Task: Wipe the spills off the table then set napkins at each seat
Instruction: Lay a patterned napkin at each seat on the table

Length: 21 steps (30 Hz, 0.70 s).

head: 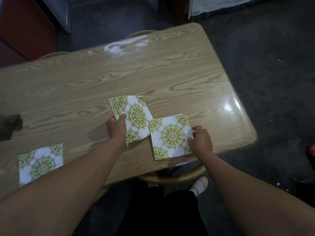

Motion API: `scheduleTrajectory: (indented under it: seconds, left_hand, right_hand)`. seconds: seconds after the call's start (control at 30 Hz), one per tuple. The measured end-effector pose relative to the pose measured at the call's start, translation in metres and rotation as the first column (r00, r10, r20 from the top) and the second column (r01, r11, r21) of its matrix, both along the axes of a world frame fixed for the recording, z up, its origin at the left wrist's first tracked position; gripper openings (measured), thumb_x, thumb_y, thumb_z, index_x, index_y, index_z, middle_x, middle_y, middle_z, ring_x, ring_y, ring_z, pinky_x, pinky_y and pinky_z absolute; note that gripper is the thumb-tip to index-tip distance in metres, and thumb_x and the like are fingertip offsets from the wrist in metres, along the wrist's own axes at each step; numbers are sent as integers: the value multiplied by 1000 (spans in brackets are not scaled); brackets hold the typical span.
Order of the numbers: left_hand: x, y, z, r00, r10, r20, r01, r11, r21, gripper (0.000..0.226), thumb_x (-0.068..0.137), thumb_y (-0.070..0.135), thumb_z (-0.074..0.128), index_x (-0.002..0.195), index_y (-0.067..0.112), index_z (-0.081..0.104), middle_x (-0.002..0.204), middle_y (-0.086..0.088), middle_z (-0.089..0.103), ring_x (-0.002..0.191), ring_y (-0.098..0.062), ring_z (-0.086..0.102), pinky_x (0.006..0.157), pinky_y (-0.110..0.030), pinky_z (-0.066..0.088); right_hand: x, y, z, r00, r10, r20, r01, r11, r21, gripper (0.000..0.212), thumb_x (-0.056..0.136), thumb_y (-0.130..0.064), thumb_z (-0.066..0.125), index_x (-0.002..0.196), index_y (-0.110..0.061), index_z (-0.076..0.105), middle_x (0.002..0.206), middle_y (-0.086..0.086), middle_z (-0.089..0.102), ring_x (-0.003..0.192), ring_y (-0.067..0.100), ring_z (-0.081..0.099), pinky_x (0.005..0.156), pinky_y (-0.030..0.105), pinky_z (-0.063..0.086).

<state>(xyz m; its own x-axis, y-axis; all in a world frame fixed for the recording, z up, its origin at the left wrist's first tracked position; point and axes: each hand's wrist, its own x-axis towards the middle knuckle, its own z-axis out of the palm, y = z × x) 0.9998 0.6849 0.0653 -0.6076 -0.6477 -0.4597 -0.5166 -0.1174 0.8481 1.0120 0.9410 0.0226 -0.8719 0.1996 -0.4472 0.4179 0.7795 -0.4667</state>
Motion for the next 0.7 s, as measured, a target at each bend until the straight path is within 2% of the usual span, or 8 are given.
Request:
scheduleTrajectory:
  seconds: [0.07, 0.13, 0.3, 0.37, 0.43, 0.47, 0.57, 0.7]
  left_hand:
    - [-5, 6, 8, 999, 19, -37, -20, 999, -30, 14, 89, 16, 59, 76, 16, 59, 68, 5, 56, 60, -9, 53, 54, -20, 41]
    - [-13, 15, 17, 995, 26, -96, -30, 999, -39, 21, 89, 16, 58, 69, 20, 56, 66, 6, 55, 58, -9, 52, 54, -21, 41]
    - [-35, 56, 39, 980, -35, -197, 39, 999, 19, 20, 88, 14, 60, 69, 20, 58, 68, 6, 58, 59, -8, 54, 50, -15, 44]
    - [-41, 79, 44, 977, -102, -189, 113, 992, 48, 14, 88, 17, 61, 75, 18, 61, 72, 4, 60, 65, -13, 57, 59, -22, 46]
    - [-46, 105, 45, 969, -171, -179, 187, 979, 80, 11, 88, 20, 63, 78, 16, 63, 75, 1, 61, 73, -20, 59, 69, -30, 48]
    - [-47, 118, 46, 963, -204, -176, 223, 970, 99, 11, 88, 20, 63, 78, 17, 63, 76, 0, 63, 77, -22, 61, 72, -34, 50]
    - [-51, 159, 49, 943, -293, -156, 320, 929, 185, 10, 90, 19, 62, 81, 20, 65, 83, -2, 68, 83, -27, 66, 81, -41, 53]
    - [-60, 205, 47, 911, -395, -120, 411, 842, 350, 9, 90, 15, 61, 95, 13, 68, 94, -12, 70, 89, -33, 67, 88, -54, 53]
  right_hand:
    - [-1, -1, 4, 1000, 12, -16, -11, 999, 44, 41, 88, -14, 61, 128, -15, 51, 128, 9, 49, 114, 27, 51, 89, 38, 46]
    - [-4, 4, 12, 1000, -9, -23, 9, 1000, 12, 38, 89, -15, 60, 126, -16, 52, 127, 8, 50, 113, 26, 52, 89, 38, 47]
    - [-13, 26, 27, 990, -129, 51, 138, 952, -274, 29, 89, -21, 61, 117, -14, 59, 111, 3, 65, 101, 21, 63, 89, 37, 51]
    - [-17, 39, 32, 970, -207, 128, 242, 883, -403, 24, 89, -24, 62, 111, -15, 61, 108, 5, 68, 91, 21, 67, 85, 38, 53]
    - [-21, 55, 39, 931, -289, 222, 364, 777, -514, 17, 91, -26, 62, 104, -16, 59, 103, 8, 68, 77, 19, 66, 74, 34, 51]
    - [-23, 65, 41, 911, -319, 261, 412, 727, -549, 16, 92, -28, 60, 102, -16, 57, 103, 9, 67, 77, 19, 65, 70, 33, 50]
    - [-27, 100, 48, 857, -362, 367, 515, 603, -609, 25, 96, -33, 55, 111, -13, 54, 108, 8, 63, 89, 22, 63, 70, 31, 49]
    - [-30, 150, 52, 819, -351, 454, 573, 539, -617, 37, 96, -39, 53, 124, -15, 51, 120, 7, 59, 101, 23, 62, 83, 36, 48]
